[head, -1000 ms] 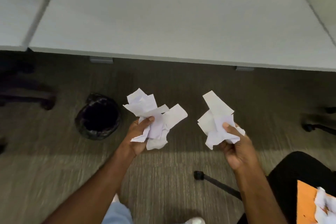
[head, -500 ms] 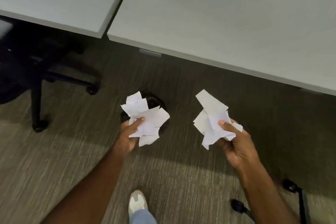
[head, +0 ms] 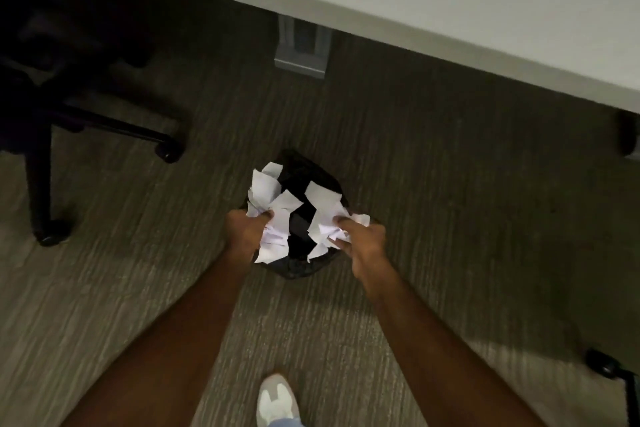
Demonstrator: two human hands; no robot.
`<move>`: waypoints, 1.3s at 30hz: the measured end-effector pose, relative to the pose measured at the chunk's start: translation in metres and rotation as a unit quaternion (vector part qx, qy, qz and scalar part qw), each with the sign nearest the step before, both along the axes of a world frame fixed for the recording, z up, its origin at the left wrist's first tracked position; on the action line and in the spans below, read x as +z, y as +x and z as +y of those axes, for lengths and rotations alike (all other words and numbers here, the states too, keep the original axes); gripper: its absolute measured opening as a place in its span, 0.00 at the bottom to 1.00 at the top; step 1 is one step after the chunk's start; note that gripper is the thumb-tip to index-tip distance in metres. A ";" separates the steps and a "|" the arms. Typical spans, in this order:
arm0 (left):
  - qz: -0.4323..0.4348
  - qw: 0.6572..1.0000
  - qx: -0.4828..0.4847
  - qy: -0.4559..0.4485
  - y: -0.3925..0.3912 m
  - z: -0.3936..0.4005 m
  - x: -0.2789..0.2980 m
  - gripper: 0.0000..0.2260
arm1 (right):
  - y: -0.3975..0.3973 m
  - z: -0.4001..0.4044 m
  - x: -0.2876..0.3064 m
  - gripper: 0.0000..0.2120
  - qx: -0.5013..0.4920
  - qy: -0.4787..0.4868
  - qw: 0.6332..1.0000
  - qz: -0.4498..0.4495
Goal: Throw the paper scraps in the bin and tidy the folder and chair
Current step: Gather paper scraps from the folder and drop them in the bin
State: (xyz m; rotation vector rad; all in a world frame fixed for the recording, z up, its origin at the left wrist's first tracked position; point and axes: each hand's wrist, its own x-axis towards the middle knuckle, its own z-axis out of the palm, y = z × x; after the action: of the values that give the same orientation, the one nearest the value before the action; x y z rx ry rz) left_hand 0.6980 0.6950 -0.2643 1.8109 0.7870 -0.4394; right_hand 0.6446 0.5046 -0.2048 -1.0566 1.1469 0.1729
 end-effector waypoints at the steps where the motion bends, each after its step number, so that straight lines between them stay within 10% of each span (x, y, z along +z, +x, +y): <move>1: -0.005 1.000 -0.010 0.011 0.000 0.000 -0.004 0.16 | 0.002 0.005 -0.008 0.10 -0.001 -0.003 1.000 0.009; 8: 0.033 0.998 -0.010 -0.046 -0.003 -0.008 -0.016 0.07 | 0.017 0.029 -0.041 0.08 0.022 0.023 0.999 0.019; 20: 0.173 0.977 -0.070 -0.099 0.011 -0.021 -0.015 0.21 | 0.022 0.014 -0.046 0.21 0.117 0.046 0.991 0.036; 30: -0.004 0.982 -0.175 0.070 0.014 -0.029 0.022 0.21 | -0.053 -0.037 -0.026 0.08 0.166 -0.066 0.984 0.019; 35: -0.099 0.908 -0.397 0.088 -0.023 -0.095 0.086 0.19 | -0.104 -0.097 0.018 0.21 0.300 -0.280 0.912 -0.007; 39: -0.212 0.796 -0.545 0.157 -0.069 -0.180 0.131 0.24 | -0.132 -0.162 0.059 0.29 0.416 -0.503 0.757 -0.010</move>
State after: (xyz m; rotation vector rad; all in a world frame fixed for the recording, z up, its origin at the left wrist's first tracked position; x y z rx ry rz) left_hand 0.6295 0.5151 -0.1338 2.4375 -0.6330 -0.6000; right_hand 0.5126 0.3422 -0.1460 -2.5134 0.6058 0.2396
